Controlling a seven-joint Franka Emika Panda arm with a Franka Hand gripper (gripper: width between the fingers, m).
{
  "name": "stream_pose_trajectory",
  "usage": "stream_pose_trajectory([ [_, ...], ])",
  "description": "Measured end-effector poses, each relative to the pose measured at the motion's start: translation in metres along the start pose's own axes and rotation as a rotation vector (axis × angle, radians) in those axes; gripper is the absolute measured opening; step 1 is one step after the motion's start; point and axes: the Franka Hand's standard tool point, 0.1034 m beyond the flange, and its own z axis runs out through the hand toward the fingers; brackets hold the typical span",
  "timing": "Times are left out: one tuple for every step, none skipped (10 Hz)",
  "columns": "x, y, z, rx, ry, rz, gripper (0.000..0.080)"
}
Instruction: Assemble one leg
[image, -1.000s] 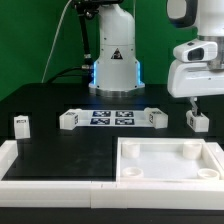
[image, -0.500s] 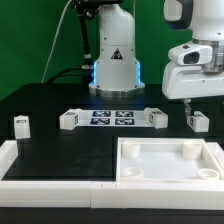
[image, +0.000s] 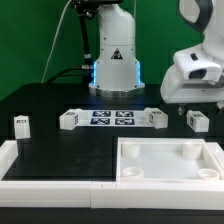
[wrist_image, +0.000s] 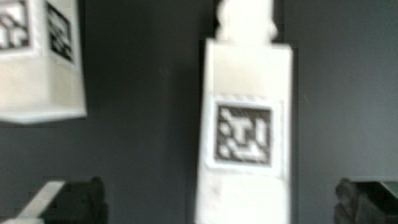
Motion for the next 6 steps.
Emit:
stream_pose_trajectory([
  [0.001, 0.001, 0.002, -0.007, -0.091, 0.003, 0.0649],
  [0.0, 0.002, 0.004, -0.016, -0.177, 0.003, 0.0649],
  [-0.001, 0.001, 0.007, -0.022, -0.244, 0.001, 0.0649],
  [-0.005, -0.001, 0.008, -0.033, -0.343, -0.004, 0.0649],
  [0.004, -0.006, 0.008, -0.031, -0.329, 0.004, 0.0649],
  [0.003, -0.009, 0.006, -0.032, -0.323, 0.002, 0.0649],
])
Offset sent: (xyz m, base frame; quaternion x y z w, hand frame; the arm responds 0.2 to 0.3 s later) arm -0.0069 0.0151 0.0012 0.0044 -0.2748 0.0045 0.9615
